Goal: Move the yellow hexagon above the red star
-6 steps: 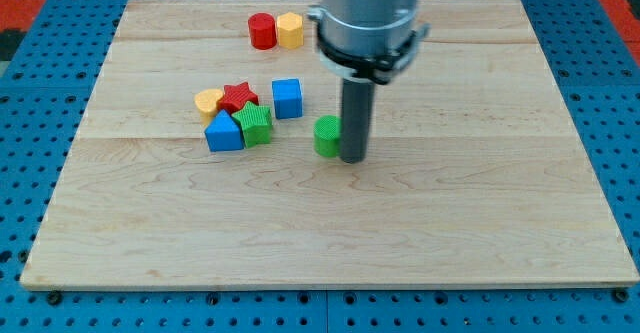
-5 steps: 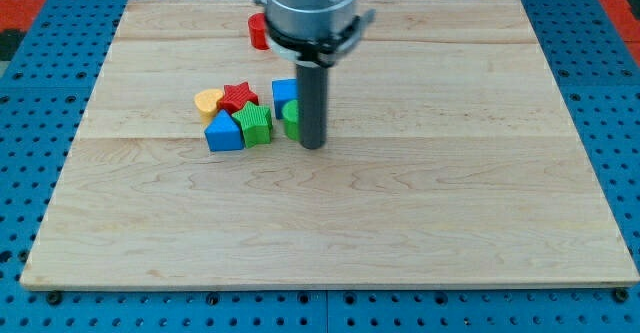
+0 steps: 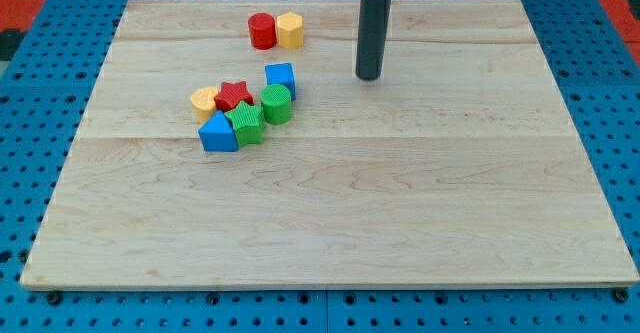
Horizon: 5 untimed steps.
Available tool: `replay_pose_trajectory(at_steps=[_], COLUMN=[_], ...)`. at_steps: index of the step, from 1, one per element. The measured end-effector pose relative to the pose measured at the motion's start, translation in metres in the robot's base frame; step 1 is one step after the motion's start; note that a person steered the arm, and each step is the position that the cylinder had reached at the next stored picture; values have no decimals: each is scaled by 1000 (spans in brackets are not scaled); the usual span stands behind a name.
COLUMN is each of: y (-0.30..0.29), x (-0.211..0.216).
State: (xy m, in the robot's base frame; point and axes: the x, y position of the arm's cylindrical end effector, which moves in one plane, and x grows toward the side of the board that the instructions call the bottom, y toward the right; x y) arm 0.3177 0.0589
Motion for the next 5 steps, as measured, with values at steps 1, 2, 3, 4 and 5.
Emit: replay_pose_trajectory(at_steps=[1,2,3,4,5], y=[-19,-70,-102,-131,-134], x=[-63,-80,-65,-49,-65])
